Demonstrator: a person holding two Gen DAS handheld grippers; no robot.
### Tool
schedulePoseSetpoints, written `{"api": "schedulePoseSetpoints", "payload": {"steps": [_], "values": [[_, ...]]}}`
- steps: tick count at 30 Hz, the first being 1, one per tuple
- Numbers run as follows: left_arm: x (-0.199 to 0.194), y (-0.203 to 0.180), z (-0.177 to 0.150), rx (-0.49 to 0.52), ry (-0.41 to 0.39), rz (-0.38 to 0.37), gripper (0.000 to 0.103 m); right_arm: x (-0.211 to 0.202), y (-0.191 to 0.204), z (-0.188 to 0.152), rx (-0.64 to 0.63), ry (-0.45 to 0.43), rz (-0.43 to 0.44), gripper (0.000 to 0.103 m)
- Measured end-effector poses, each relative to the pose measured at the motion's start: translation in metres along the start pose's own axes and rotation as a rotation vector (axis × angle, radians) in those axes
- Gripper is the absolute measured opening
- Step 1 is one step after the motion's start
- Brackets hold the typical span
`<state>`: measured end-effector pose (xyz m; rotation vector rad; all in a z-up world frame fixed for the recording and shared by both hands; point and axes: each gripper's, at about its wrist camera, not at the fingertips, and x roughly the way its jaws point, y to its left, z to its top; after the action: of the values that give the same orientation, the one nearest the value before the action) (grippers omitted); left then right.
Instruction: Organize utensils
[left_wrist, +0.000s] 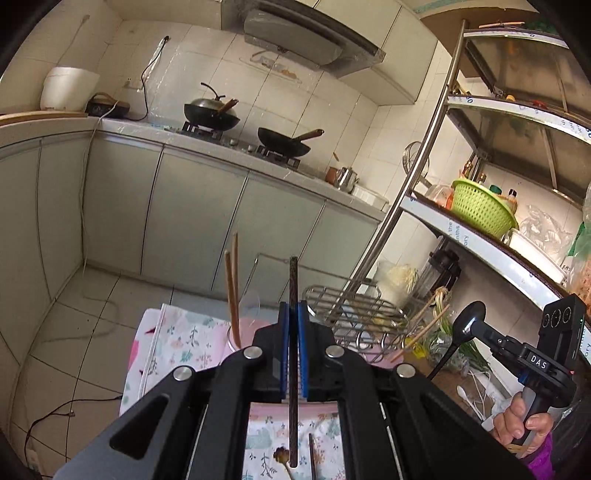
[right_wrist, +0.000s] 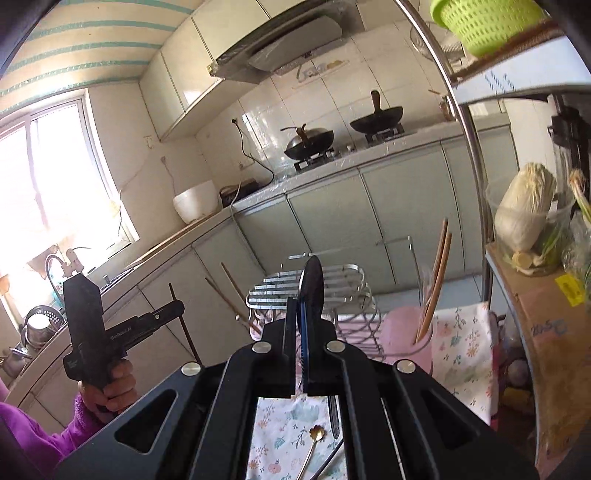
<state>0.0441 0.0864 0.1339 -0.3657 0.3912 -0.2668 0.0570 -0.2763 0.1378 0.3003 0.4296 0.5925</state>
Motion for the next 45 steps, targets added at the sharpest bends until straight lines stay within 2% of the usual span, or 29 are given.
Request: {"api": "schedulePoseSetpoints", "payload": {"steps": [7,11,15,19,21,25,33,40,45], "values": [[0.003,-0.026,0.038,0.05,-0.112,0.007,0.004,-0.013,0.001,0.042,-0.05,-0.128,-0.049,0.002],[0.008,-0.037,0.053,0.073,-0.16,0.016,0.004,-0.013,-0.005,0.056,-0.066,-0.178,-0.069,0.002],[0.019,-0.041,0.061,0.072,-0.166,0.016,0.004,-0.007,-0.012,0.066,-0.061,-0.205,-0.064,0.002],[0.03,-0.036,0.055,0.054,-0.14,0.005,0.004,-0.004,-0.016,0.061,-0.038,-0.174,-0.039,0.002],[0.036,-0.033,0.047,0.052,-0.117,0.007,0.004,-0.002,-0.016,0.047,-0.053,-0.125,-0.043,0.002],[0.047,-0.025,0.032,0.038,-0.068,0.023,0.004,0.013,-0.029,0.005,-0.019,0.04,-0.04,0.002],[0.043,-0.011,0.0,0.007,-0.019,0.038,0.004,0.027,-0.035,-0.086,0.022,0.349,-0.042,0.002],[0.023,-0.009,-0.019,-0.012,-0.021,0.031,0.004,0.019,-0.009,-0.149,-0.064,0.574,-0.033,0.003],[0.004,-0.011,-0.026,-0.013,-0.035,0.022,0.004,0.011,0.008,-0.185,-0.158,0.691,-0.037,0.005]]}}
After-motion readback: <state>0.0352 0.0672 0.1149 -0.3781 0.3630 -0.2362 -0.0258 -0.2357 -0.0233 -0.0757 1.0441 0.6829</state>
